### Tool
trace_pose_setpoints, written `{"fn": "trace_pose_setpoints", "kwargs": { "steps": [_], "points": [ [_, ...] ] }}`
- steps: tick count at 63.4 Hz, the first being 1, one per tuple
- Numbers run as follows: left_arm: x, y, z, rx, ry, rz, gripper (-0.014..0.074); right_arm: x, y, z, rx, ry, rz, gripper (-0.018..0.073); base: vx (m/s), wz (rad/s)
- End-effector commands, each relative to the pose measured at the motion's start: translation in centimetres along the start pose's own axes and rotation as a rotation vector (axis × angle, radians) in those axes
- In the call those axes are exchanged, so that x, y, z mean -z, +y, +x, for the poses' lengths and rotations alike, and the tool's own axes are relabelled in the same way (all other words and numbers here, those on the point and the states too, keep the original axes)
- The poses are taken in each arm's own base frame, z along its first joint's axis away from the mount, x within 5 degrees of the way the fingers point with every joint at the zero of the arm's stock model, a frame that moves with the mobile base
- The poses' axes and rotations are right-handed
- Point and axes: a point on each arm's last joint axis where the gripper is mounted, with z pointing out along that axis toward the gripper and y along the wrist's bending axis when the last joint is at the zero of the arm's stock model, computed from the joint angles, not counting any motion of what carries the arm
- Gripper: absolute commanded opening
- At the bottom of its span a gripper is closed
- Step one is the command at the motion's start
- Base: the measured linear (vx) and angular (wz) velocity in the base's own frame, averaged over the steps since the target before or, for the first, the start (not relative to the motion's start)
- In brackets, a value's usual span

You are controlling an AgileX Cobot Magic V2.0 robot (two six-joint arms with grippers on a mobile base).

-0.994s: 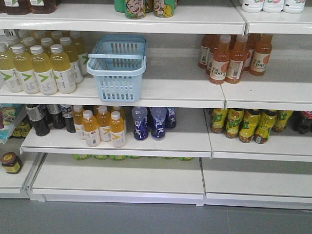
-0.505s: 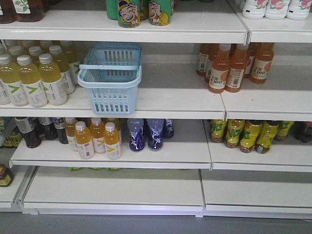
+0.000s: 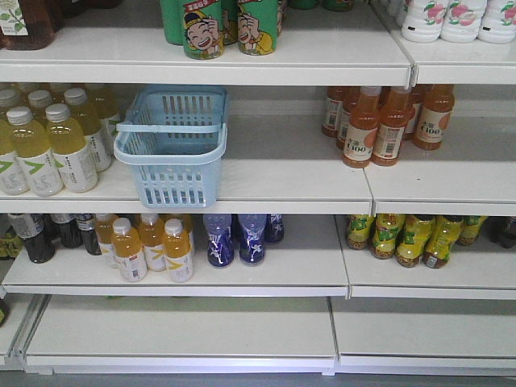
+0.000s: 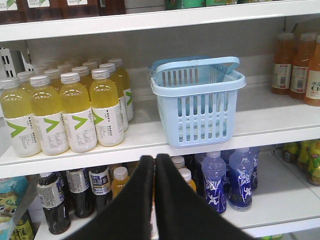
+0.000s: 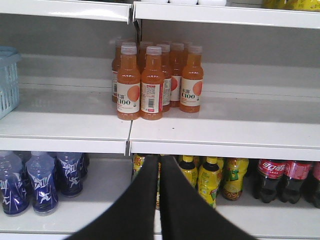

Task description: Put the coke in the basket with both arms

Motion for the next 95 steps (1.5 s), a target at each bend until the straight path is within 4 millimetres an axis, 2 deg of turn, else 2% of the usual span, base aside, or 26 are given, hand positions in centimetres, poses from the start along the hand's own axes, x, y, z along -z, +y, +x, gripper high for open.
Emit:
{"fn": "trace_pose_setpoints", "kwargs": {
  "steps": [1, 95],
  "points": [
    [0.18, 0.11, -0.77, 0.017, -0.090, -0.011, -0.0006, 0.10, 0.07, -0.43, 0.016, -0.079, -0.004, -0.0002, 0.09, -0.02],
    [0.18, 0.11, -0.77, 0.017, -0.090, -0.011, -0.0006, 0.10, 0.07, -0.43, 0.016, -0.079, -0.004, -0.0002, 0.03, -0.01]
  ]
}}
